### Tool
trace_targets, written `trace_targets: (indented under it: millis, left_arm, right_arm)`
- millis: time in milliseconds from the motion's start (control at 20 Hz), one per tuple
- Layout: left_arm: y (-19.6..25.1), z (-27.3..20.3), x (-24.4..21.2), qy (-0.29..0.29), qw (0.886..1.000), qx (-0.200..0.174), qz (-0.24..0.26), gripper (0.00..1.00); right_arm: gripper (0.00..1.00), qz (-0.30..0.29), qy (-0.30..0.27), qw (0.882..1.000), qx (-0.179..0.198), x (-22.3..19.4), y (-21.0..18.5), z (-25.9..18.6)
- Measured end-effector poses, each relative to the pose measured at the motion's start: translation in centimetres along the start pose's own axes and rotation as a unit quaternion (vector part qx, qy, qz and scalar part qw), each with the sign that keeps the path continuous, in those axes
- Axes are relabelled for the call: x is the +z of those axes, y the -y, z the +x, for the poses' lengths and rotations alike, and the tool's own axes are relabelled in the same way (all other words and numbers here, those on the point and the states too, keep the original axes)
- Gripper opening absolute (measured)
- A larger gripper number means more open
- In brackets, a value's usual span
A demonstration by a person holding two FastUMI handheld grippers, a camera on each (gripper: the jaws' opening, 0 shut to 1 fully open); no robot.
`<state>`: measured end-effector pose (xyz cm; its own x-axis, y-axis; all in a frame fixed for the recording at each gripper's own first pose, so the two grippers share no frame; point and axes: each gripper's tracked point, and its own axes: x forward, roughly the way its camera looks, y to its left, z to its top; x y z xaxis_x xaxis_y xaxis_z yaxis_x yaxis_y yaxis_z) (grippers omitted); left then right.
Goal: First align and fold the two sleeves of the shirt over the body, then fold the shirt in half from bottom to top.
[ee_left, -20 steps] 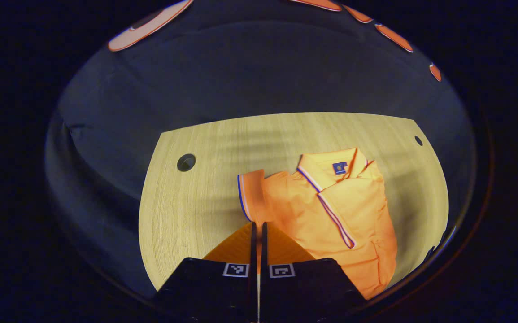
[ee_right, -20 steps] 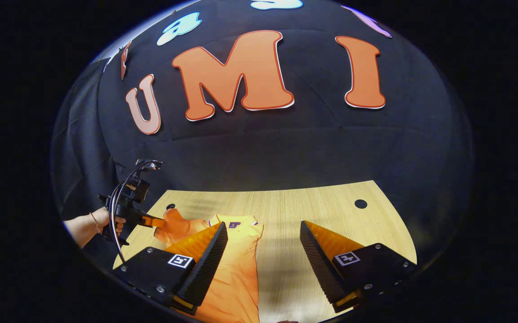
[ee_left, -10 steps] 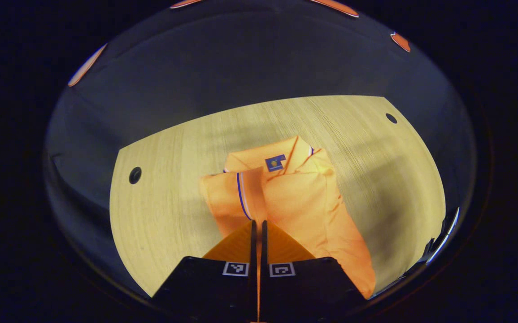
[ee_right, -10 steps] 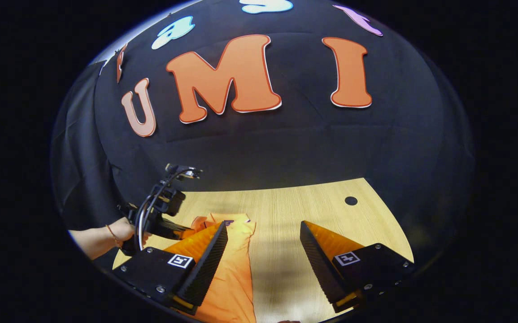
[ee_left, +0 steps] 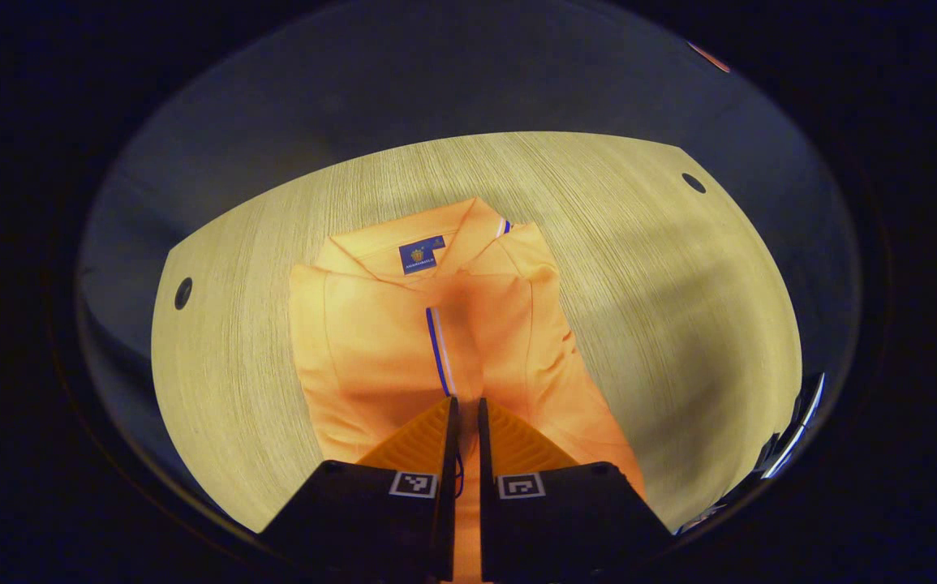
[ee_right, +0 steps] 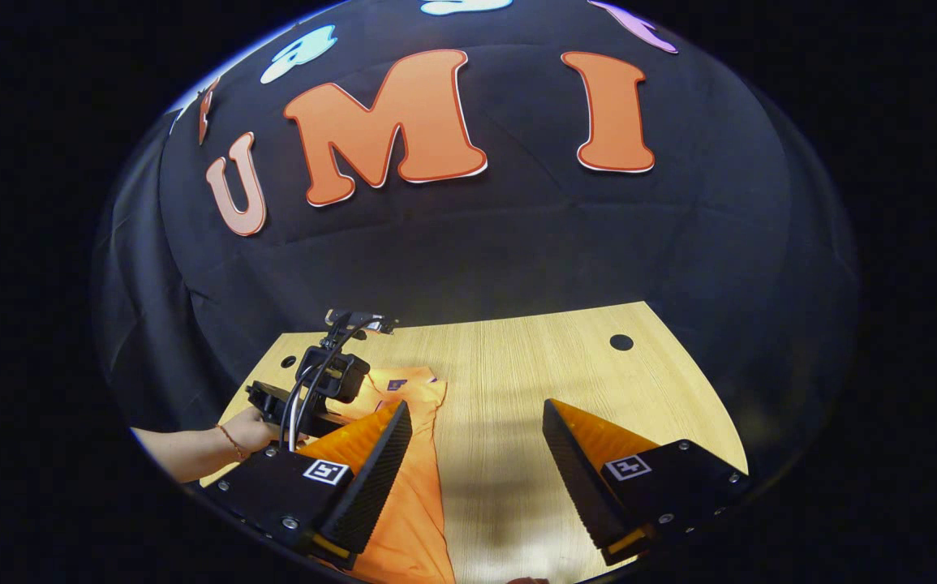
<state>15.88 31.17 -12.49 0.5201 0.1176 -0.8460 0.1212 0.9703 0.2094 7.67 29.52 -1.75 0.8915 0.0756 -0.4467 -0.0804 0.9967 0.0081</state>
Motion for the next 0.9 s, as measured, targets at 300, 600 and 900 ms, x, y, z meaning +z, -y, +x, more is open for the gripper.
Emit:
trace_targets:
  millis: [300,600,900]
  left_arm:
    - [-0.7,-0.9,-0.9,0.009,0.999,-0.015,-0.043,0.98]
    - [-5.5,-3.9,-2.2,0.043,0.994,0.007,-0.102,0.99]
    - [-11.0,-7.5,-4.7,0.073,0.988,0.025,-0.131,0.99]
  right_arm:
    - [0.99,-0.003,-0.012,1.0,0.014,-0.7,-1.7,0.7]
    - [0.99,-0.024,-0.026,0.999,0.036,-1.3,-5.1,2.1]
    - [0.99,-0.039,-0.063,0.997,0.037,-3.6,-7.8,3.4]
